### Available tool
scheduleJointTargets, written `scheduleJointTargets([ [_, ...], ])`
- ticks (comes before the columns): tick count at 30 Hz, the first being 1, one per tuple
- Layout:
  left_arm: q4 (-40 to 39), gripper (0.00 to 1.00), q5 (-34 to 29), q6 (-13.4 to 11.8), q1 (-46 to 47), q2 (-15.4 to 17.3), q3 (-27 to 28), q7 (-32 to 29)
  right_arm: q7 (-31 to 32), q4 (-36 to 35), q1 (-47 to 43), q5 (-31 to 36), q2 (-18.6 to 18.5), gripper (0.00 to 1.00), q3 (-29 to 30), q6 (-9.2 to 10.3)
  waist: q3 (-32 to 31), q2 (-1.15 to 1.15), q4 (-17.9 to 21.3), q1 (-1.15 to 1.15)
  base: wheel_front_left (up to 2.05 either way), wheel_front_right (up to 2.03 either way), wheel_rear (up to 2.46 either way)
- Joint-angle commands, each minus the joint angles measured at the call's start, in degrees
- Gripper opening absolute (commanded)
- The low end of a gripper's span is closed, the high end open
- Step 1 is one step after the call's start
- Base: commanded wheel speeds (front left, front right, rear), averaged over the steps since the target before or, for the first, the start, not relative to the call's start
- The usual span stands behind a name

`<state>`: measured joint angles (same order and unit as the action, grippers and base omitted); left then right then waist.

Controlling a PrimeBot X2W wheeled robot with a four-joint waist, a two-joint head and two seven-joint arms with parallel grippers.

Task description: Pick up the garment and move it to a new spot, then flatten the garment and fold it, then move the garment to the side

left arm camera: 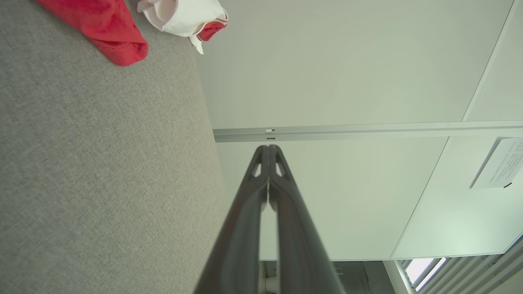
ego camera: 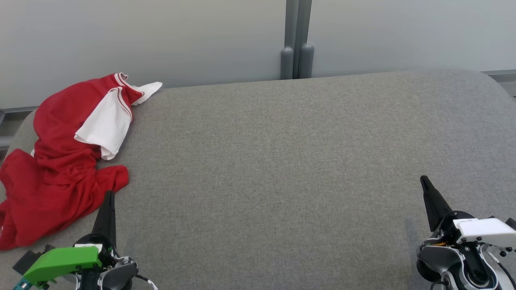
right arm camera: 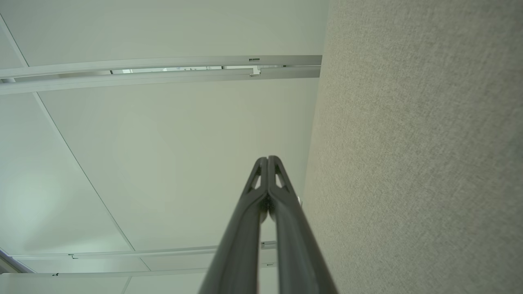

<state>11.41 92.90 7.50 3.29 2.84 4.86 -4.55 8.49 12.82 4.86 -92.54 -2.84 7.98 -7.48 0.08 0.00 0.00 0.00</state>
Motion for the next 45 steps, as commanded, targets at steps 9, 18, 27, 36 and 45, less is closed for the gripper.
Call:
scheduleJointTargets([
  [9,0.0,0.00,-0.2,0.2,0.9,0.0,0.0,0.0,0.0,0.1,0.2,0.3,-0.1,0.00,0.0,-0.03,0.0,0.00,0.0,0.00,0.00,0.00,0.00],
  [18,0.0,0.00,-0.2,0.2,0.9,0.0,0.0,0.0,0.0,0.1,0.2,0.3,-0.1,0.00,0.0,-0.03,0.0,0.00,0.0,0.00,0.00,0.00,0.00],
  [27,1.4,1.00,0.0,0.0,-1.0,-0.2,-0.2,0.1,-0.1,1.4,-1.0,0.0,0.5,1.00,-0.1,0.02,0.0,0.00,0.0,0.00,0.00,0.00,0.00],
  [36,0.9,1.00,-1.0,-0.1,-2.5,-0.3,-2.3,2.1,-2.6,1.5,-2.4,1.0,0.6,1.00,-2.4,0.02,-0.3,0.00,0.1,0.00,0.00,0.00,0.00],
  [45,-1.6,1.00,-5.3,-0.6,-3.4,-0.2,-3.8,4.3,-5.2,0.5,-2.8,5.6,0.5,1.00,-3.4,0.01,-0.6,0.00,0.1,0.00,0.00,0.00,0.00],
])
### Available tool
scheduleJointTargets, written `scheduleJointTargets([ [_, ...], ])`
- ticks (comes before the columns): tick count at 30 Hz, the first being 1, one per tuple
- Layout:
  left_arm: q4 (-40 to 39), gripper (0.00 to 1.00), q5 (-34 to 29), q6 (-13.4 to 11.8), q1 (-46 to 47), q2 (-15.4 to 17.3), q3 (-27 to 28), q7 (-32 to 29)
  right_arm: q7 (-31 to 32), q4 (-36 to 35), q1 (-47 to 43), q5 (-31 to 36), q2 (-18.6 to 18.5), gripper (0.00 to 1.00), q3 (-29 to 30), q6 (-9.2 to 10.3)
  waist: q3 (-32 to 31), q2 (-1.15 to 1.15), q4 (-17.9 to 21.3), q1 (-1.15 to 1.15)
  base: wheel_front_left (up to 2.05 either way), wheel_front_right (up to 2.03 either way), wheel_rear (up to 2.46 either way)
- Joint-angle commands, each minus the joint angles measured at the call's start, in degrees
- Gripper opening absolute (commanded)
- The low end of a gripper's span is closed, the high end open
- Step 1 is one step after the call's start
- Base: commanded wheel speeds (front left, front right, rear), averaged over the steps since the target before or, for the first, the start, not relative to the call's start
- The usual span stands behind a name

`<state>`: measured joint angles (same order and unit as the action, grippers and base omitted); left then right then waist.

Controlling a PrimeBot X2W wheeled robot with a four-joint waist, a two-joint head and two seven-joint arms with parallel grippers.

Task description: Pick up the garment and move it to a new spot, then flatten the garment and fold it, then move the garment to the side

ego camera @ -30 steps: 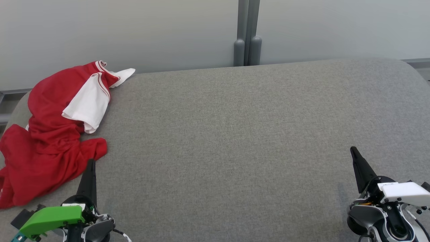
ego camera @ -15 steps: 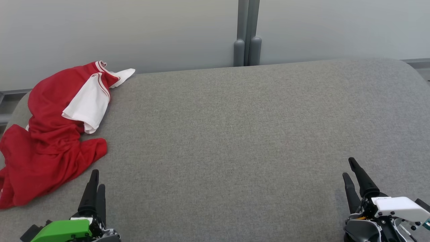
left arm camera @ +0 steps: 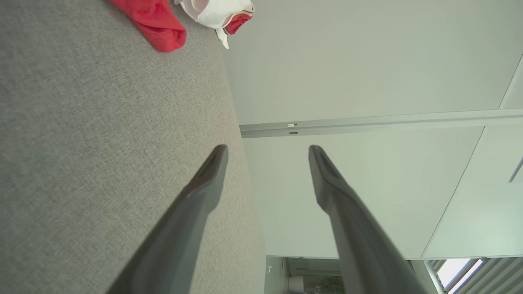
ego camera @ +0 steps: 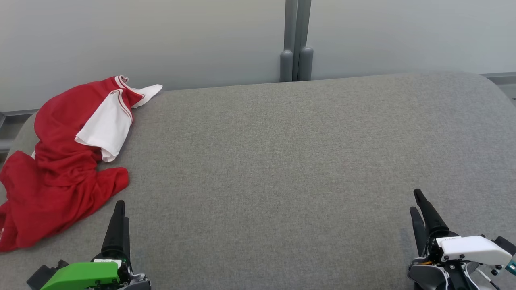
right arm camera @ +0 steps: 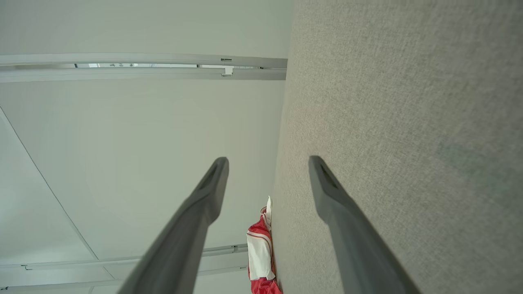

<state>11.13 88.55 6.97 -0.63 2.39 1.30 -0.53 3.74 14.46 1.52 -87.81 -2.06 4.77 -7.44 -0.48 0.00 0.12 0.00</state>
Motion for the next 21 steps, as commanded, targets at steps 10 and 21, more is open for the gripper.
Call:
scheduleJointTargets([
  [10,-5.2,1.00,-9.8,-2.1,0.0,0.3,-1.5,2.5,-3.1,-4.6,0.1,11.8,-0.4,1.00,-1.2,-0.03,-0.3,0.00,0.0,0.00,0.00,0.00,0.00],
  [21,-7.9,1.00,-20.5,-4.2,0.1,0.3,-3.1,4.5,-5.5,-7.8,0.4,23.8,-0.5,1.00,-2.6,-0.03,-0.6,0.00,0.1,0.00,0.00,0.00,0.00],
])
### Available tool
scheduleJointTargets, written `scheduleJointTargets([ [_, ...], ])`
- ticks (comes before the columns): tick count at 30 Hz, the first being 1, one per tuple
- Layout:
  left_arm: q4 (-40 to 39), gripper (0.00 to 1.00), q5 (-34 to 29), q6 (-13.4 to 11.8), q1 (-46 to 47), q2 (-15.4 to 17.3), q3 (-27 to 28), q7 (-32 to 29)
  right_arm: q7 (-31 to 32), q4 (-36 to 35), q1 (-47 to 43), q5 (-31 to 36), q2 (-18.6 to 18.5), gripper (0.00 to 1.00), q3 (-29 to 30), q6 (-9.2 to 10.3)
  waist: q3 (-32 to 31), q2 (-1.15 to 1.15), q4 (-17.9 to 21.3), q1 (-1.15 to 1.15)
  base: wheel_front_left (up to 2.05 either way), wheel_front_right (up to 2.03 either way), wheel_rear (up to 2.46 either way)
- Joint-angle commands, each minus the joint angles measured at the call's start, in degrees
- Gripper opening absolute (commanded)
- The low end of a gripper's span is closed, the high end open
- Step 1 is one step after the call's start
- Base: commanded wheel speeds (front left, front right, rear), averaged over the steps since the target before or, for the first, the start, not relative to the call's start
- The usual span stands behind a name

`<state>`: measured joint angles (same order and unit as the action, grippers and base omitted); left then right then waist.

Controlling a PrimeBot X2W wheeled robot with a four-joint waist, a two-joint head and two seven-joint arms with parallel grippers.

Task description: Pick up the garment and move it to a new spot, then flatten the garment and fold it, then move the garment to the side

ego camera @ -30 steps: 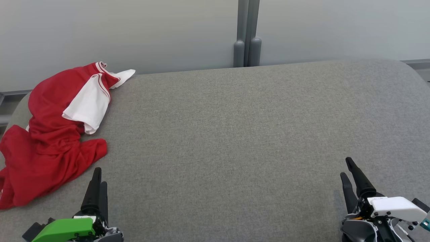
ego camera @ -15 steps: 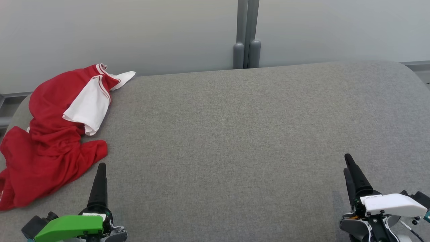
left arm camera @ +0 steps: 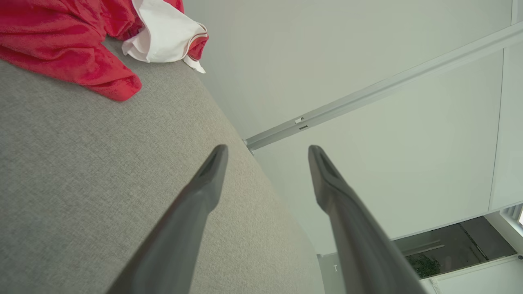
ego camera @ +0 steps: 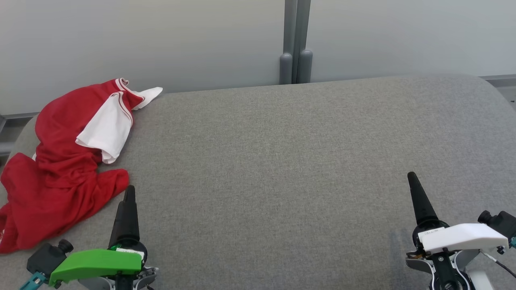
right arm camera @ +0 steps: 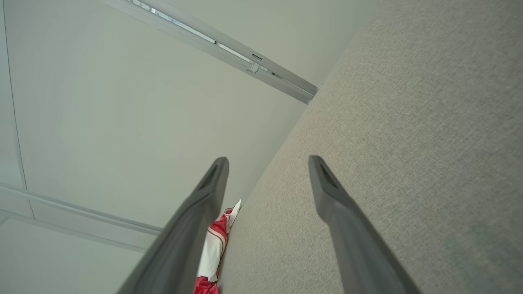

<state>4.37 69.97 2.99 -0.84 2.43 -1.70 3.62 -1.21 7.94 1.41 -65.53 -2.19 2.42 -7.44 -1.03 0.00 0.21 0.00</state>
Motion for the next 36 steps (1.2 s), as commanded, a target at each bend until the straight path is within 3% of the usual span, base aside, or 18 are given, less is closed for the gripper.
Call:
scheduleJointTargets([
  [1,-1.3,1.00,-3.2,-0.4,0.3,0.3,-0.4,0.5,-0.7,-1.5,0.5,2.6,-0.4,1.00,-0.4,-0.03,-0.1,0.00,0.0,0.00,0.00,0.00,0.00],
  [18,-1.6,1.00,-26.8,-2.1,-0.6,1.0,-2.1,3.4,-4.3,-3.7,0.8,20.7,-0.5,1.00,-4.4,-0.04,-0.5,0.00,0.1,0.00,0.00,0.00,0.00],
  [36,0.1,1.00,-40.8,-3.1,-2.2,1.5,-3.0,6.0,-7.3,-3.2,1.2,34.9,-0.6,1.00,-6.8,-0.05,-0.7,0.00,0.3,0.00,0.00,0.00,0.00],
])
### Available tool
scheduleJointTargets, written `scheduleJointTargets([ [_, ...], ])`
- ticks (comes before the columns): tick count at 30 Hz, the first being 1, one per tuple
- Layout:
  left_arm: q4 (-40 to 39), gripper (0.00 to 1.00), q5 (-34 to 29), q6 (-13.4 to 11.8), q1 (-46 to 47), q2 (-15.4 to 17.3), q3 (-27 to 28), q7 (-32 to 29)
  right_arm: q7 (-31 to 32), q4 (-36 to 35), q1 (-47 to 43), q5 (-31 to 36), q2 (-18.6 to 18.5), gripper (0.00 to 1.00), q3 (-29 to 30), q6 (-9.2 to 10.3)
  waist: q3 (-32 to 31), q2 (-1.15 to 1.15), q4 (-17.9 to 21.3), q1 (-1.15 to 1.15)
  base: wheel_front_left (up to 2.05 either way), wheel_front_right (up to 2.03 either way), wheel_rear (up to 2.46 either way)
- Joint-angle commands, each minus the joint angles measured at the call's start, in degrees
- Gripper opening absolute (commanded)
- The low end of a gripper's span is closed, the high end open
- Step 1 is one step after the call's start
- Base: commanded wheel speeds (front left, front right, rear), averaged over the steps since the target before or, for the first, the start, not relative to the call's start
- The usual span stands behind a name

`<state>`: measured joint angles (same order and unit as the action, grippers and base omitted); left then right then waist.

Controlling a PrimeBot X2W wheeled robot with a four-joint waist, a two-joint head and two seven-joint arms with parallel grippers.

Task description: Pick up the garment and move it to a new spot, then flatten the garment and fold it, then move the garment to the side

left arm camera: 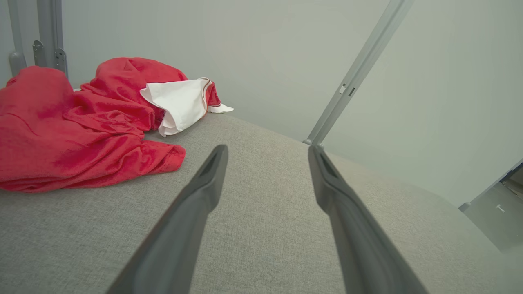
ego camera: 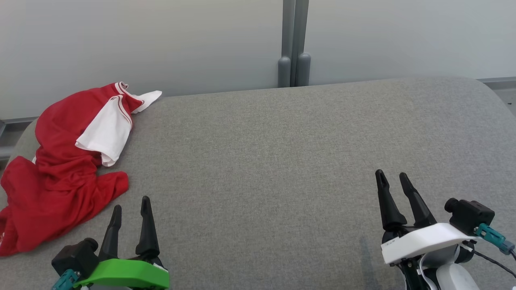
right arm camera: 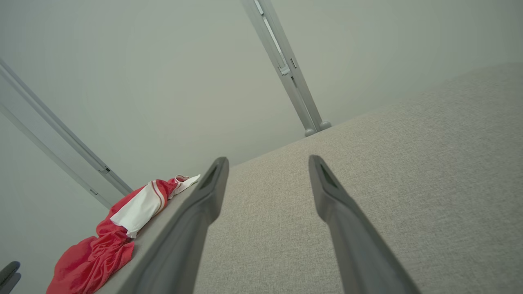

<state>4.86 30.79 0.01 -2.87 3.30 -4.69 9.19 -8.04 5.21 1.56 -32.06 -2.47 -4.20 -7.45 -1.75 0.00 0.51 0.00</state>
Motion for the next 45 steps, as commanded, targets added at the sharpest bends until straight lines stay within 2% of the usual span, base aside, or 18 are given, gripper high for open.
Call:
scheduleJointTargets([
  [1,-0.4,1.00,-1.6,-0.2,-0.1,0.6,0.0,0.5,-0.5,-0.4,1.0,1.5,-0.3,1.00,-0.2,-0.04,0.0,0.00,0.0,0.00,0.00,0.00,0.00],
  [22,1.7,1.00,-11.0,-0.7,-1.5,0.3,-0.2,3.1,-3.8,1.2,1.3,13.8,-0.4,1.00,-1.5,-0.04,-0.6,0.00,0.2,0.00,0.00,0.00,0.00],
  [45,1.6,1.00,-17.6,-1.8,-2.8,0.0,-0.7,5.5,-6.6,2.4,1.3,22.5,-0.5,1.00,-2.5,-0.05,-1.1,0.00,0.4,0.00,0.00,0.00,0.00],
])
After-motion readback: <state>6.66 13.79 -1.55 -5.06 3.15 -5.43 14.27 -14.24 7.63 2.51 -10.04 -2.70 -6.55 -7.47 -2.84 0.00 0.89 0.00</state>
